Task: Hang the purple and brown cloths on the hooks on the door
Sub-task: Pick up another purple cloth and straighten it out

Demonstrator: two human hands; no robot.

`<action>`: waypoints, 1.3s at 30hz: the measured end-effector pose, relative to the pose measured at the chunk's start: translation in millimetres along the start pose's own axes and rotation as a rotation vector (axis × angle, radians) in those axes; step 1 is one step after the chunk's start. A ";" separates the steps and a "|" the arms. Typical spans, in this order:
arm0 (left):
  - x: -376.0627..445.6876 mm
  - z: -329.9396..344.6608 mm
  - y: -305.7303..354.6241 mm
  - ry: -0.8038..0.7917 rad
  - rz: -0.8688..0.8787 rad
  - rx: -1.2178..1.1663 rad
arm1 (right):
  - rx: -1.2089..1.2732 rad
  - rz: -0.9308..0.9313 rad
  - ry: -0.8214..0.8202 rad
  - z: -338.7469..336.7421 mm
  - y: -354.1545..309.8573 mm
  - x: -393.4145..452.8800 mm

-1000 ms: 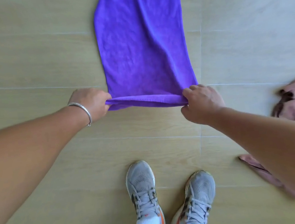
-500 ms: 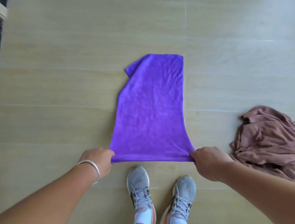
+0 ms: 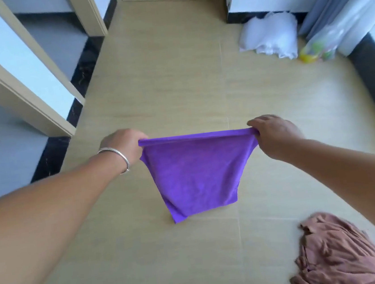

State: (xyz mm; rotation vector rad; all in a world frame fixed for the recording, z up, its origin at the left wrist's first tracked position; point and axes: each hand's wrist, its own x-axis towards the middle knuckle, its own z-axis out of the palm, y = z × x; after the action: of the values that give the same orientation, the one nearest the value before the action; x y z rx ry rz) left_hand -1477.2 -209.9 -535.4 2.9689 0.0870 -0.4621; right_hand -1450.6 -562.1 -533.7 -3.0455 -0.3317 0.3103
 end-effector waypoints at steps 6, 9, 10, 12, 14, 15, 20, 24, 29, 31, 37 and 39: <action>-18.4 -100.4 18.5 0.213 0.063 -0.068 | 0.071 0.011 0.127 -86.7 8.1 -8.8; -47.4 -98.1 15.9 0.189 0.091 -0.011 | 0.084 -0.036 0.109 -87.4 9.6 -35.3; -57.4 -90.9 14.0 0.183 0.104 0.016 | 0.088 -0.055 0.100 -81.7 10.2 -45.3; -78.1 -66.9 9.7 0.159 0.142 0.059 | 0.094 -0.091 0.066 -62.1 11.0 -66.7; -98.6 -35.6 5.3 0.103 0.175 0.074 | 0.091 -0.114 0.007 -34.2 11.5 -88.9; -108.4 -18.1 2.9 0.071 0.181 0.076 | 0.089 -0.118 -0.027 -18.5 11.0 -100.1; -151.5 70.4 -7.6 -0.085 0.194 0.088 | 0.145 -0.107 -0.170 69.6 4.2 -149.8; -172.1 139.6 -23.6 -0.202 0.152 0.107 | 0.183 -0.074 -0.301 134.6 -4.1 -181.7; -179.6 210.8 -38.8 -0.358 0.094 0.113 | 0.221 0.022 -0.427 197.4 -16.2 -209.1; -177.5 235.6 -42.9 -0.402 0.025 0.059 | 0.227 0.046 -0.454 219.2 -18.6 -212.2; -133.9 290.7 -50.3 -0.423 -0.137 -0.120 | 0.271 0.165 -0.523 280.5 -11.8 -179.9; -105.2 305.9 -54.3 -0.421 -0.178 -0.206 | 0.287 0.208 -0.531 301.2 -4.2 -152.2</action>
State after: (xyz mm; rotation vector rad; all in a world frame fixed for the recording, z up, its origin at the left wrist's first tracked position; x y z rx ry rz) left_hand -1672.8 -203.5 -798.6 2.6106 0.3319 -1.0208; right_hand -1659.0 -579.4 -798.5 -2.6688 0.0145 1.0808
